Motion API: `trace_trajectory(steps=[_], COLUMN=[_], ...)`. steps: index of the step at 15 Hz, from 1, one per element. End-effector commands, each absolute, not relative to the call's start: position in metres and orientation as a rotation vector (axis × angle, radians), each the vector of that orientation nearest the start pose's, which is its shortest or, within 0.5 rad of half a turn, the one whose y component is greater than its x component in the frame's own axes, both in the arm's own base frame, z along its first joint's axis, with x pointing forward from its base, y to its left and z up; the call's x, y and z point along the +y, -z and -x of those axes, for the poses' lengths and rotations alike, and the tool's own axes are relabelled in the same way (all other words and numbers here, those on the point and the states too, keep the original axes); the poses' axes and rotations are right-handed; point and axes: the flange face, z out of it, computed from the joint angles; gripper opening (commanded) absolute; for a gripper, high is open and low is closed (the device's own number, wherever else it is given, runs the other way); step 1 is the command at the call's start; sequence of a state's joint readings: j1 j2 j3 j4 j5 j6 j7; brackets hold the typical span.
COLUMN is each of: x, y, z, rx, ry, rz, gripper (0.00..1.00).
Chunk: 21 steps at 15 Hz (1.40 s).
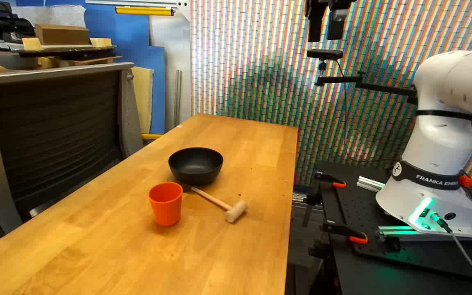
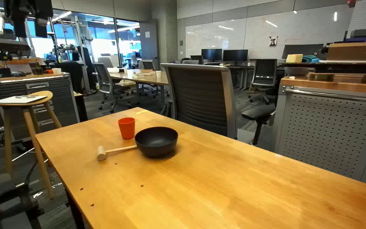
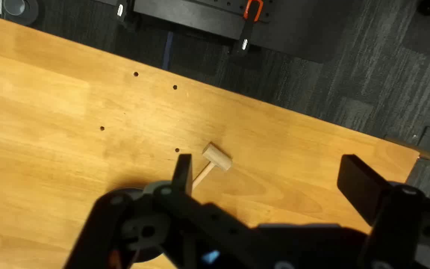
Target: Put the cup in the bowl
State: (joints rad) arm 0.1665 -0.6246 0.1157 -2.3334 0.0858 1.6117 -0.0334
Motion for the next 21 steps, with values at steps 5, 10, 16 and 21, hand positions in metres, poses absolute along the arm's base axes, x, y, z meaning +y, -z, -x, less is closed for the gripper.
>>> trace_trajectory(steps=[5,10,16,21], x=[0.115,0.143,0.176,0.198], y=[-0.548,-0.486,-0.392,-0.33], z=[-0.351,-0.44,-0.538,-0.61], rx=[-0.453,-0.443,-0.433,-0.41], ry=[-0.149,-0.141,-0.204,-0.256], rz=[3.085,3.091,3.112,3.149], gripper=[1.0,1.0,1.0,1.0])
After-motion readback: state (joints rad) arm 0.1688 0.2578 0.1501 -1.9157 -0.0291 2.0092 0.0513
